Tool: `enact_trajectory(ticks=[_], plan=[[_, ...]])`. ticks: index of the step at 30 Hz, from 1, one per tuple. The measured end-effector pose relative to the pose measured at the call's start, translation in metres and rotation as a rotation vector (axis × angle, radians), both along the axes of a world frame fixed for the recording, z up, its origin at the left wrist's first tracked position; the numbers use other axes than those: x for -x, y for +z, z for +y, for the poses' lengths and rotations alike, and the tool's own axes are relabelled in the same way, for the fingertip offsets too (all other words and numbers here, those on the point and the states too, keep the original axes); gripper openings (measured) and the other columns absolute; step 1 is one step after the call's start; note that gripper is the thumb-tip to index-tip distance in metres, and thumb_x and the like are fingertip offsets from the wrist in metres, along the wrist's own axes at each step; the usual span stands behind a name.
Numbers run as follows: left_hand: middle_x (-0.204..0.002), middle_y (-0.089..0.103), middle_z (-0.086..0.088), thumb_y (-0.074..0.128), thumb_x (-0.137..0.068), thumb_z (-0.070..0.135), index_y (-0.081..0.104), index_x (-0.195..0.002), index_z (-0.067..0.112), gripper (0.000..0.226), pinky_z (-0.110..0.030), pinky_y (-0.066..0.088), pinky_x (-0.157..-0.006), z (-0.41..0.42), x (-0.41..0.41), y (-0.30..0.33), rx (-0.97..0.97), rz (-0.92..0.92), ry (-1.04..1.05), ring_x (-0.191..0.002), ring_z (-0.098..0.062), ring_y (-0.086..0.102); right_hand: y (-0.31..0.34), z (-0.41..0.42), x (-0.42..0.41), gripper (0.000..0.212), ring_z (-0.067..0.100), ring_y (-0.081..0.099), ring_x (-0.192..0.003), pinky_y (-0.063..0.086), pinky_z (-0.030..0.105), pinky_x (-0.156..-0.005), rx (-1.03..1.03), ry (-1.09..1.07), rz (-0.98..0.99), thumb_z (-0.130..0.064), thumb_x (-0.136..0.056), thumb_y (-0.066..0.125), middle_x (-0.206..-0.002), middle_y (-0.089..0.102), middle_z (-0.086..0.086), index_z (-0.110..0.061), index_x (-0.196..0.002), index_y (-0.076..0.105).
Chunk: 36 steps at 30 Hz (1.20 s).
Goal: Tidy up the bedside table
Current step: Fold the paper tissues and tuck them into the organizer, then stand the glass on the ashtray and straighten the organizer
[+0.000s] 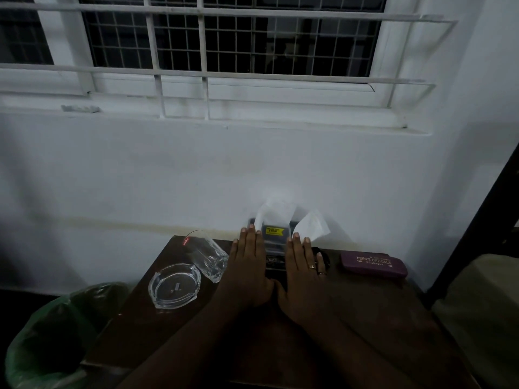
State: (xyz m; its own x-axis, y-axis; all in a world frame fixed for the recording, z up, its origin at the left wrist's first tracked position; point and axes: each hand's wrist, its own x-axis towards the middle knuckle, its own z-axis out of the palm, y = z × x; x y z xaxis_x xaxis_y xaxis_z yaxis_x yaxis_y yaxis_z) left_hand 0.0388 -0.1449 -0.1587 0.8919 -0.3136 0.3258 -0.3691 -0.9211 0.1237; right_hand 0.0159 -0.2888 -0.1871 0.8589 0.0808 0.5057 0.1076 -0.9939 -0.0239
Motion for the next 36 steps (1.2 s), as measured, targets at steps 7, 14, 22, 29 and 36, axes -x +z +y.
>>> enact_trajectory(ticks=[7,14,22,29,36], plan=[[-0.161,-0.014,-0.020,0.044,-0.087,0.044,-0.008,-0.152,0.001,0.093,-0.042,-0.008,-0.119,-0.001,0.000,0.002,0.026,0.023,0.003,-0.148,-0.034,-0.016,0.003,-0.001,-0.003,0.090,0.034,0.022,-0.146,0.027,0.055,-0.115,0.017,0.015,0.017,-0.051,-0.079,0.054,-0.159,0.021,0.014,-0.006,-0.150,0.025],[-0.160,-0.017,-0.020,0.047,-0.086,0.048,-0.009,-0.151,0.002,0.097,-0.043,-0.009,-0.119,0.000,-0.002,0.003,0.040,0.046,0.003,-0.148,-0.033,-0.018,0.007,-0.001,-0.003,0.087,0.034,0.023,-0.146,0.024,0.054,-0.115,0.014,0.012,0.009,-0.051,-0.080,0.053,-0.158,0.022,0.014,-0.006,-0.150,0.026],[-0.162,-0.013,-0.013,0.058,-0.087,0.033,-0.002,-0.154,0.016,0.091,-0.046,-0.001,-0.120,0.040,0.004,0.083,0.176,0.094,0.042,-0.149,-0.029,-0.013,0.010,-0.010,0.019,0.082,0.031,0.033,-0.141,0.036,0.052,-0.108,-0.377,-0.056,-0.181,-0.042,-0.081,0.066,-0.154,0.031,0.012,-0.014,-0.147,0.028],[-0.129,0.060,-0.002,0.072,-0.082,0.026,0.056,-0.128,0.018,0.049,-0.023,0.046,-0.079,0.145,0.026,0.115,0.385,0.178,0.107,-0.104,-0.015,0.059,0.019,0.018,0.032,0.052,0.027,0.053,-0.117,0.050,0.045,-0.091,-0.570,0.094,-0.264,-0.027,-0.081,0.072,-0.127,0.052,0.009,-0.011,-0.127,0.052],[-0.114,0.053,0.021,0.087,-0.058,0.041,0.057,-0.119,0.037,0.068,-0.021,0.038,-0.086,0.183,0.030,0.056,0.284,0.321,0.092,-0.108,-0.008,0.049,0.061,0.093,-0.004,0.051,0.016,0.056,-0.111,0.049,0.033,-0.089,-0.549,0.421,0.017,-0.041,-0.084,0.067,-0.119,0.057,0.000,-0.020,-0.127,0.050]])
